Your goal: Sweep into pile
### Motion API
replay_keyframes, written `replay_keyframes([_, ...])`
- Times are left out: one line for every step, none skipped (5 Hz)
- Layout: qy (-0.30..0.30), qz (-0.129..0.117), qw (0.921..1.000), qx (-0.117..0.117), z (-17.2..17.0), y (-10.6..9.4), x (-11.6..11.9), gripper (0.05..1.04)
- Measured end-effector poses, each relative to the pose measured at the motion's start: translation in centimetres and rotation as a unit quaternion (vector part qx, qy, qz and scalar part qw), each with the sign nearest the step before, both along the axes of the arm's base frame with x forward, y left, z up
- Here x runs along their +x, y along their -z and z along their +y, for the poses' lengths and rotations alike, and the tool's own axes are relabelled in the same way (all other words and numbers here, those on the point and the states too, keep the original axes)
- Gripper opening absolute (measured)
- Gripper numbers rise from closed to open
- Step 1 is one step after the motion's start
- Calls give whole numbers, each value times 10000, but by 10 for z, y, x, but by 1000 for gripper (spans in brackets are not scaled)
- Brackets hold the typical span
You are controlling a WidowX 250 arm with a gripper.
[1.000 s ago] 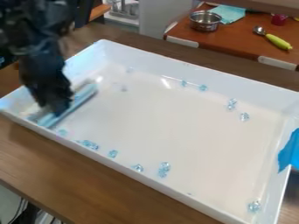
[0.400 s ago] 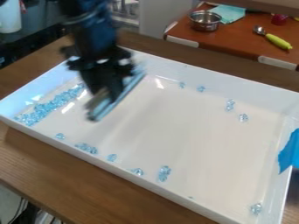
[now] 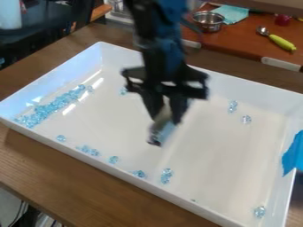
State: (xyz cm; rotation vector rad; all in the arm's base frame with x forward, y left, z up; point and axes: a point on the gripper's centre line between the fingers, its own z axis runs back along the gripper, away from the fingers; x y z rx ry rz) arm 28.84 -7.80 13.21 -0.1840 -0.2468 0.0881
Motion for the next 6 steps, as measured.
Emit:
replay_keyframes([133, 91, 9999, 58, -43, 6, -13, 352])
replay_keyframes([100, -45, 9999, 70, -60, 0, -14, 352])
replay_keyframes([173, -35, 9998, 120, -88, 7, -16, 352])
replay_keyframes([36, -23, 9998, 201, -96, 14, -7, 352])
replay_keyframes([76, -43, 9996, 270, -110, 18, -5, 352])
replay_keyframes([14, -14, 9995, 314, -111, 23, -5, 352])
